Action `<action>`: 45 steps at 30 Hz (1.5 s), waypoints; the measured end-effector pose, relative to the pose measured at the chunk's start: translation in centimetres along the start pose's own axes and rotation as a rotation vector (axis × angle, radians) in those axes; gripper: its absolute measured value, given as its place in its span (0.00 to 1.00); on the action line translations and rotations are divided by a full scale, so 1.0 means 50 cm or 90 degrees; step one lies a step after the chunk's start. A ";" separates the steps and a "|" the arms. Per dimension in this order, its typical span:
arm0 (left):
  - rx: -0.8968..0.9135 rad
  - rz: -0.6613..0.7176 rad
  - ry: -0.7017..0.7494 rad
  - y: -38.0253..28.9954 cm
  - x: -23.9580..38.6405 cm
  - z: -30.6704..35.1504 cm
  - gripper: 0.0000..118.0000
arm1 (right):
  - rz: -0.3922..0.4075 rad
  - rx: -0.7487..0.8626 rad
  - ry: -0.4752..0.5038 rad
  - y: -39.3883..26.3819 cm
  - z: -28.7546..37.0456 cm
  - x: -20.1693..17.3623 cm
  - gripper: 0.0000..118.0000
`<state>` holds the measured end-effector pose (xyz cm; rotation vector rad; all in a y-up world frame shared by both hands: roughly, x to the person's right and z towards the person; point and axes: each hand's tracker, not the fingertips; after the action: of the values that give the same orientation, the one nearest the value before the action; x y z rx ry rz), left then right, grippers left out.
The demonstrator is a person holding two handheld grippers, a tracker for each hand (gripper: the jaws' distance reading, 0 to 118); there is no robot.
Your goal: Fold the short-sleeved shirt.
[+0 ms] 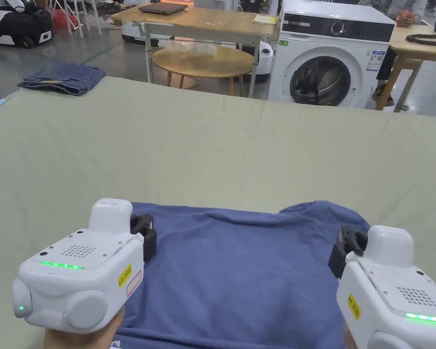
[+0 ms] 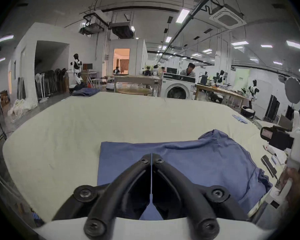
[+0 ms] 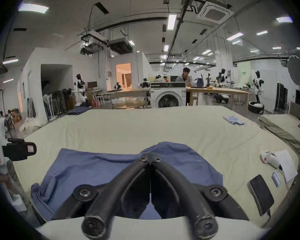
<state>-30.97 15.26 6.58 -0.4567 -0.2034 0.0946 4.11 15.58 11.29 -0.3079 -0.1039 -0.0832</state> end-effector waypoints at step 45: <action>-0.438 0.034 0.105 -0.168 -0.143 0.016 0.07 | 0.045 -0.202 -0.017 -0.066 0.004 0.081 0.00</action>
<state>-37.76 7.15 9.80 -1.1514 -0.0547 0.0362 7.81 12.27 12.93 -0.6284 -0.1062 -0.0252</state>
